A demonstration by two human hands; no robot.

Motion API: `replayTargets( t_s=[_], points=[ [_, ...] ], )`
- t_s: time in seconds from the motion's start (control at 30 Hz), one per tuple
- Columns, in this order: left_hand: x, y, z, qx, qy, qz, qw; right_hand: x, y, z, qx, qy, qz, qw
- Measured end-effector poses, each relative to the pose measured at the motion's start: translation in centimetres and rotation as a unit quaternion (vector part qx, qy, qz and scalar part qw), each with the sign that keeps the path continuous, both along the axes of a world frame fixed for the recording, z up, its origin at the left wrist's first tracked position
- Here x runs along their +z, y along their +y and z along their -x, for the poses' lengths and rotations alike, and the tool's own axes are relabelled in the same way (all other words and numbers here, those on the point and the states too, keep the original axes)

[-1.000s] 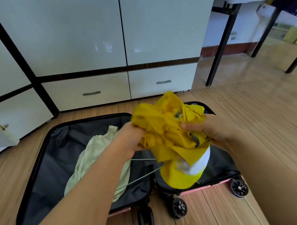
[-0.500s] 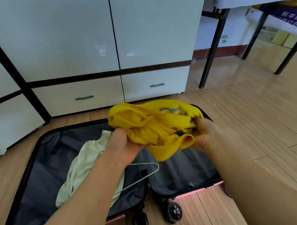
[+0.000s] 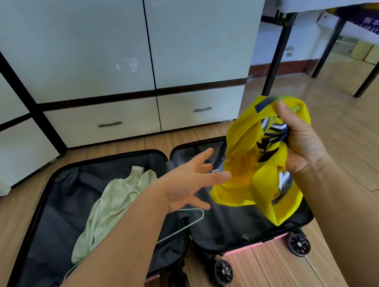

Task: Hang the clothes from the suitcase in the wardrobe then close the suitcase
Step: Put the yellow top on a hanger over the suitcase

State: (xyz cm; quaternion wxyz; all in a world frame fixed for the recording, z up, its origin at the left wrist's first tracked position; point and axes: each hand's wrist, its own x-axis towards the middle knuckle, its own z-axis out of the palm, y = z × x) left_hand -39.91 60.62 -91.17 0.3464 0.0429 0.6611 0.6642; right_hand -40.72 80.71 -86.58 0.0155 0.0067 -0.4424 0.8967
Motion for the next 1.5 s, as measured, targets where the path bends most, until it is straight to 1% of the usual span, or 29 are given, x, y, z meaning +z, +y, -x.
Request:
replayTargets(
  t_s=[0.07, 0.13, 0.17, 0.2, 0.23, 0.27, 0.3, 0.33, 0.37, 0.4, 0.43, 0.47, 0.5, 0.57, 0.63, 0.7, 0.73, 0.77, 0.83, 0.87, 0.93, 0.97, 1.0, 1.07, 1.13, 1.2, 1.33, 1.43, 1.5],
  points=[
    [0.7, 1.2, 0.1, -0.02, 0.04, 0.022, 0.999, -0.9, 0.0, -0.4, 0.076, -0.039, -0.02, 0.996],
    [0.3, 2.0, 0.4, 0.005, 0.124, 0.053, 0.991, -2.3, -0.3, -0.8, 0.146, -0.101, -0.038, 0.983],
    [-0.2, 2.1, 0.7, 0.022, 0.178, 0.082, 0.98, -2.9, -0.4, -1.0, 0.176, -0.117, -0.074, 0.975],
    [-0.9, 2.0, 1.0, 0.04, 0.242, 0.128, 0.961, -3.4, -0.4, -0.9, 0.192, -0.129, -0.131, 0.964],
    [-1.6, 1.7, 1.2, 0.058, 0.287, 0.183, 0.939, -3.7, -0.5, -0.8, 0.184, -0.148, -0.198, 0.951],
    [-2.4, 1.2, 1.5, 0.09, 0.294, 0.213, 0.927, -4.0, -0.5, -0.6, 0.15, -0.184, -0.26, 0.936],
    [-3.1, 0.6, 1.8, 0.142, 0.269, 0.204, 0.93, -4.1, -0.4, -0.4, 0.104, -0.219, -0.308, 0.92],
    [-3.5, 0.0, 2.0, 0.207, 0.208, 0.163, 0.942, -4.5, -0.1, 0.0, 0.059, -0.25, -0.326, 0.91],
    [-3.5, -0.8, 2.3, 0.275, 0.127, 0.096, 0.948, -4.7, 0.4, 0.1, 0.024, -0.275, -0.318, 0.907],
    [-3.4, -1.7, 2.7, 0.338, 0.059, 0.031, 0.939, -4.9, 0.9, 0.2, -0.006, -0.298, -0.284, 0.912],
    [-3.2, -2.6, 3.0, 0.377, 0.023, -0.013, 0.926, -4.9, 1.2, 0.1, -0.028, -0.319, -0.248, 0.914],
    [-3.1, -3.4, 3.3, 0.395, 0.017, -0.027, 0.918, -4.9, 1.7, 0.1, -0.041, -0.328, -0.216, 0.919],
    [-3.2, -4.0, 3.5, 0.4, 0.026, -0.03, 0.916, -4.8, 1.9, 0.0, -0.045, -0.323, -0.178, 0.928],
    [-2.9, -4.1, 3.5, 0.389, 0.053, -0.037, 0.919, -4.5, 2.1, -0.2, -0.06, -0.263, -0.115, 0.956],
    [-2.3, -3.2, 3.3, 0.355, 0.069, -0.077, 0.929, -4.1, 1.5, -0.5, -0.055, -0.206, -0.103, 0.972],
    [-1.5, -1.9, 3.0, 0.307, 0.08, -0.117, 0.941, -3.9, 0.9, -0.5, 0.028, -0.182, -0.098, 0.978],
    [-1.1, -1.3, 2.9, 0.28, 0.085, -0.133, 0.947, -3.9, 0.7, -0.3, 0.08, -0.187, -0.13, 0.97],
    [-0.8, -0.6, 2.8, 0.257, 0.085, -0.153, 0.951, -3.9, 0.2, -0.2, 0.146, -0.188, -0.18, 0.955],
    [-0.2, 0.6, 2.5, 0.221, 0.077, -0.199, 0.952, -4.8, -0.9, -0.3, 0.219, -0.178, -0.294, 0.913],
    [-0.1, 1.1, 2.4, 0.208, 0.069, -0.221, 0.95, -5.4, -1.7, -0.2, 0.217, -0.177, -0.343, 0.897],
    [0.1, 1.7, 2.4, 0.193, 0.057, -0.25, 0.947, -6.7, -2.6, 0.2, 0.154, -0.196, -0.389, 0.887],
    [0.0, 1.7, 2.5, 0.193, 0.057, -0.254, 0.946, -7.1, -2.8, 0.3, 0.128, -0.207, -0.382, 0.892],
    [0.0, 1.7, 2.6, 0.198, 0.062, -0.253, 0.945, -7.4, -2.5, 0.4, 0.116, -0.211, -0.351, 0.905],
    [-0.4, 1.0, 3.0, 0.224, 0.068, -0.235, 0.943, -7.5, -1.6, 0.4, 0.135, -0.217, -0.265, 0.93],
    [-0.9, 0.2, 3.3, 0.246, 0.076, -0.198, 0.946, -7.4, -0.8, 0.2, 0.146, -0.227, -0.193, 0.943],
    [-1.6, -0.4, 3.4, 0.255, 0.08, -0.157, 0.951, -7.5, -0.7, 0.2, 0.119, -0.236, -0.148, 0.953],
    [-2.8, -0.4, 3.2, 0.276, 0.073, -0.106, 0.953, -7.5, -1.3, 1.2, 0.004, -0.27, -0.095, 0.958],
    [-3.3, -0.6, 3.3, 0.309, 0.049, -0.083, 0.946, -7.2, -1.3, 1.4, -0.019, -0.278, -0.089, 0.956],
    [-3.5, -0.8, 3.5, 0.325, 0.05, -0.064, 0.942, -7.2, -1.1, 1.4, -0.02, -0.285, -0.082, 0.955]
  ],
)
